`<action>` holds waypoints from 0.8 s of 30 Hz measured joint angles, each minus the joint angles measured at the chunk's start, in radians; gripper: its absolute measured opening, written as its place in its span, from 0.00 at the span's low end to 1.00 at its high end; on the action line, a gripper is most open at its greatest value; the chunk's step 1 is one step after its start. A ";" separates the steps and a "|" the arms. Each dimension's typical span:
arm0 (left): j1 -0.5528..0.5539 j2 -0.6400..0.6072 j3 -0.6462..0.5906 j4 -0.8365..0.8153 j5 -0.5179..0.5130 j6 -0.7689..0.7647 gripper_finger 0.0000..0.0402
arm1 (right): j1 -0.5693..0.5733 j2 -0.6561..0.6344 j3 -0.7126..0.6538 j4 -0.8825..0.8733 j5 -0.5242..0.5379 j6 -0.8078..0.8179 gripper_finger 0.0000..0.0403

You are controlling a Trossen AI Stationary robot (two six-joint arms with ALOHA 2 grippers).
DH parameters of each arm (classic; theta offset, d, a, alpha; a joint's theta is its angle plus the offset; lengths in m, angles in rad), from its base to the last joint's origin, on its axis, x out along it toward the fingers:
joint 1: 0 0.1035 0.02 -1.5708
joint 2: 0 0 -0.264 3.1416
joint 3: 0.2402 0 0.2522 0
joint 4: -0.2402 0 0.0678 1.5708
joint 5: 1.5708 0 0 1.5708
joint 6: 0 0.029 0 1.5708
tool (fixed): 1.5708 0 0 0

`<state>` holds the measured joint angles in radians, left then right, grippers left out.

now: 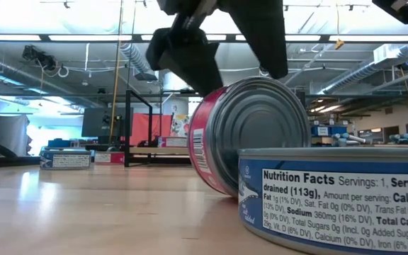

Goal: Stack canned seafood by type on shelf
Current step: Put the red tuna can on the shelf

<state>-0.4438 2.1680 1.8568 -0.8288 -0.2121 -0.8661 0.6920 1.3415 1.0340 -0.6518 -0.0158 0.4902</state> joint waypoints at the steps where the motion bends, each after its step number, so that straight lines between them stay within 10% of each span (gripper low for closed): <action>1: 0.000 0.003 0.000 0.004 -0.001 0.013 0.84 | 0.000 0.000 0.000 0.000 0.000 0.000 0.02; 24: 0.071 0.033 0.000 0.074 0.145 0.024 0.70 | 0.000 0.000 0.000 0.007 0.001 -0.003 0.02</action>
<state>-0.3729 2.2009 1.8568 -0.7545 -0.0667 -0.8421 0.6918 1.3415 1.0340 -0.6445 -0.0147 0.4873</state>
